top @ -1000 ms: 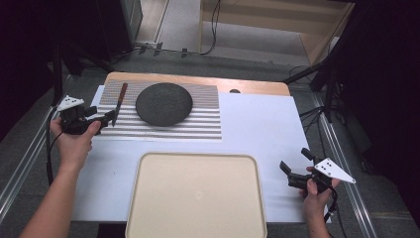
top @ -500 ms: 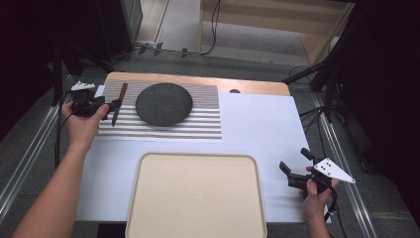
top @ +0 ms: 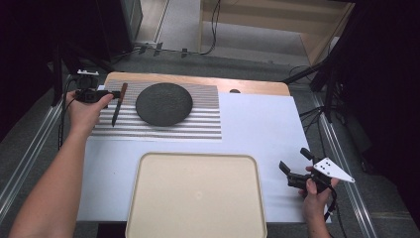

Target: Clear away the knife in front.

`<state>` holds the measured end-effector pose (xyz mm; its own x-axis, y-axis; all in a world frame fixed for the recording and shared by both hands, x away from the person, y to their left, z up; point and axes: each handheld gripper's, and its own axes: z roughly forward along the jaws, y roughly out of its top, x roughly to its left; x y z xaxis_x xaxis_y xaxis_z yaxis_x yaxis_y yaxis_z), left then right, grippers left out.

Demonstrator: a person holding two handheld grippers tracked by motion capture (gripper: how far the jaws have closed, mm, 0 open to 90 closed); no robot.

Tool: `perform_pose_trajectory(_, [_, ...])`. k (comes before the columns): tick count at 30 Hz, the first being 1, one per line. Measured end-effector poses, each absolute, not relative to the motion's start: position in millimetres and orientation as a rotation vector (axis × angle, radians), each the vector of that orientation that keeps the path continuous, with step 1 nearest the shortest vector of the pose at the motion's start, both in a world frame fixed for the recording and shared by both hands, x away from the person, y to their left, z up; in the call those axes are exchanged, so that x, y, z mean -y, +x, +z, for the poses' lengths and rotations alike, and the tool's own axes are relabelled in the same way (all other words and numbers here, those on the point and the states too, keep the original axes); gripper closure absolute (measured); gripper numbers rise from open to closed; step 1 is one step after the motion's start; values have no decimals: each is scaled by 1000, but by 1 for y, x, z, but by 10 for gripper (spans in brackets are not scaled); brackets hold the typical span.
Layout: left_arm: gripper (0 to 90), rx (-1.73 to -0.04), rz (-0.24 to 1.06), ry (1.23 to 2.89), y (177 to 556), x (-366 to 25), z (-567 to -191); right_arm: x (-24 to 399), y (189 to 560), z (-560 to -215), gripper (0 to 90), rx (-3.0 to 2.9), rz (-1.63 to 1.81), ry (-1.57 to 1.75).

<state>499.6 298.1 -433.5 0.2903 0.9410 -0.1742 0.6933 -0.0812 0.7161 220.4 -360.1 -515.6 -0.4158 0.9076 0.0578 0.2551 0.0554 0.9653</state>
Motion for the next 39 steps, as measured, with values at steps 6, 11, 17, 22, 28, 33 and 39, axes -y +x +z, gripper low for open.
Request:
perform_pose_trajectory(6, [441, -1543, 429, 1884, 516, -295, -442, 360, 221, -516, 1, -1735, 1389, 1172])
perform_pose_trajectory(11, [535, -1578, 411, 1932, 526, -291, -451, 360, 222, -516, 1, -1738, 1388, 1169])
perform_pose_trajectory(17, [643, -1649, 376, 1967, 542, -287, -454, 359, 222, -516, 1, -1749, 1379, 1170])
perform_pose_trajectory(22, [655, -1677, 353, 2016, 553, -281, -455, 359, 222, -516, 1, -1748, 1382, 1172])
perform_pose_trajectory(28, [683, -1697, 362, 2043, 560, -274, -459, 359, 223, -516, 1, -1747, 1382, 1174])
perform_pose_trajectory(33, [693, -1741, 363, 2037, 563, -274, -466, 360, 223, -516, 1, -1747, 1389, 1174])
perform_pose_trajectory(39, [718, -1768, 346, 2007, 566, -274, -470, 360, 223, -516, 2, -1749, 1393, 1173])
